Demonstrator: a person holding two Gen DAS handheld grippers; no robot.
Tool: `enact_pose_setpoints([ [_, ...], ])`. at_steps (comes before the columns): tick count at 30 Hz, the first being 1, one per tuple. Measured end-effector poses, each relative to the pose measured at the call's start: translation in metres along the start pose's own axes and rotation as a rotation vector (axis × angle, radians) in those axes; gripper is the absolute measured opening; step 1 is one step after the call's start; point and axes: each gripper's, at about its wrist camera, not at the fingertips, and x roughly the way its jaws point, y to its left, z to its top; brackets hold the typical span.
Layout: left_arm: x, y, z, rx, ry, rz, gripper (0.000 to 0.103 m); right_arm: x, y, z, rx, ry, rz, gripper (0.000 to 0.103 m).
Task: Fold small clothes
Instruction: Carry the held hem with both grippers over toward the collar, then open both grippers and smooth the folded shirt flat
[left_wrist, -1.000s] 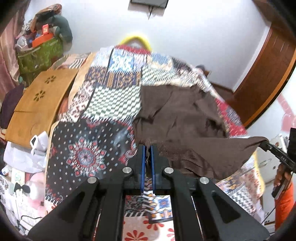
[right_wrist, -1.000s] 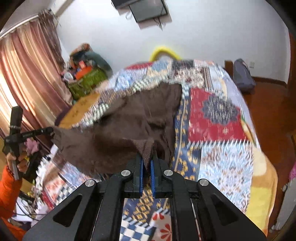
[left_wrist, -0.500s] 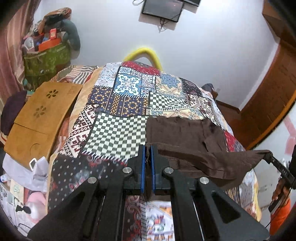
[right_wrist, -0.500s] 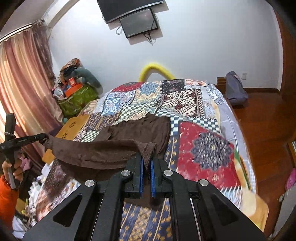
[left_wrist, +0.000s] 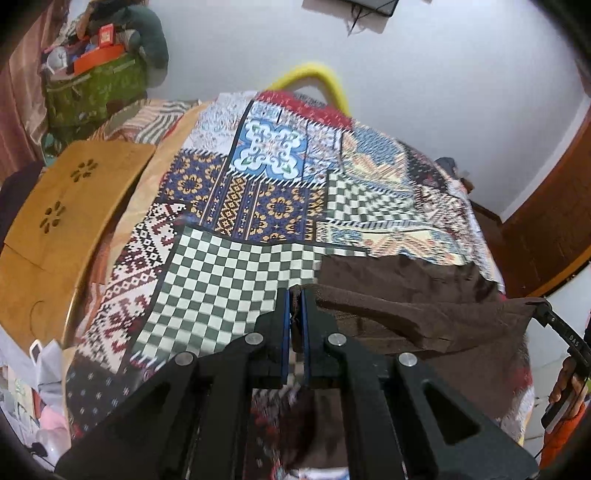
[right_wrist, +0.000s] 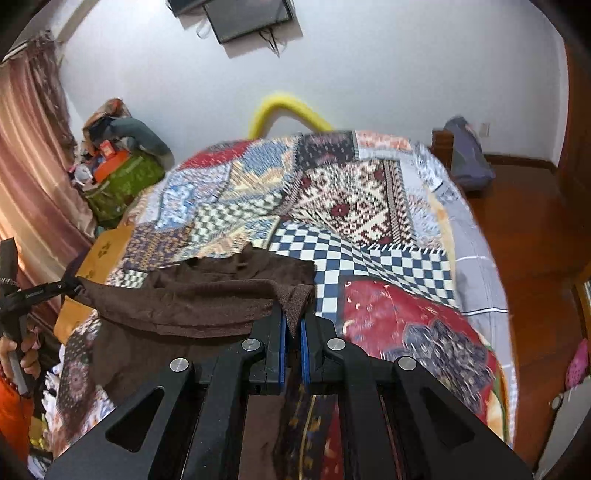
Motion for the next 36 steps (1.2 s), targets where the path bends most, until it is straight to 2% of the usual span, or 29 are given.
enact_pose_setpoints([
  [7, 0.059, -0.004, 0.014, 0.060, 0.049, 0.072, 0.005, 0.048, -0.006, 0.011, -0.039, 0.082, -0.020, 0.006],
  [13, 0.076, -0.014, 0.027, 0.109, 0.056, 0.102, 0.005, 0.054, -0.013, 0.016, -0.035, 0.090, -0.045, 0.008],
  [16, 0.075, -0.018, 0.028, 0.125, 0.043, 0.157, 0.009, 0.046, -0.012, 0.020, -0.030, 0.058, -0.098, 0.029],
  [17, 0.072, -0.020, 0.027, 0.136, 0.039, 0.153, 0.011, 0.042, -0.012, 0.021, -0.029, 0.039, -0.098, 0.038],
  [18, 0.069, -0.023, 0.027, 0.150, 0.035, 0.151, 0.014, 0.036, -0.011, 0.021, -0.029, 0.017, -0.090, 0.043],
  [19, 0.066, -0.025, 0.026, 0.162, 0.029, 0.154, 0.026, 0.028, -0.010, 0.021, -0.033, -0.003, -0.088, 0.043],
  [20, 0.062, -0.027, 0.024, 0.172, 0.020, 0.157, 0.042, 0.023, -0.009, 0.020, -0.037, -0.010, -0.089, 0.044],
  [22, 0.055, -0.032, 0.018, 0.188, 0.008, 0.139, 0.052, 0.016, -0.002, 0.017, -0.059, -0.001, -0.066, 0.044],
  [27, 0.063, -0.057, -0.013, 0.298, 0.097, 0.089, 0.052, 0.018, 0.028, -0.009, -0.174, 0.057, -0.014, 0.044],
  [30, 0.078, -0.069, -0.034, 0.327, 0.171, 0.043, 0.052, 0.033, 0.047, -0.031, -0.254, 0.115, 0.000, 0.044],
  [32, 0.092, -0.075, -0.043, 0.328, 0.207, 0.043, 0.052, 0.047, 0.052, -0.043, -0.290, 0.153, -0.004, 0.044],
  [34, 0.100, -0.079, -0.043, 0.324, 0.197, 0.050, 0.057, 0.059, 0.052, -0.054, -0.305, 0.182, -0.013, 0.044],
  [36, 0.103, -0.081, -0.037, 0.318, 0.177, 0.047, 0.062, 0.059, 0.052, -0.058, -0.321, 0.161, -0.016, 0.044],
])
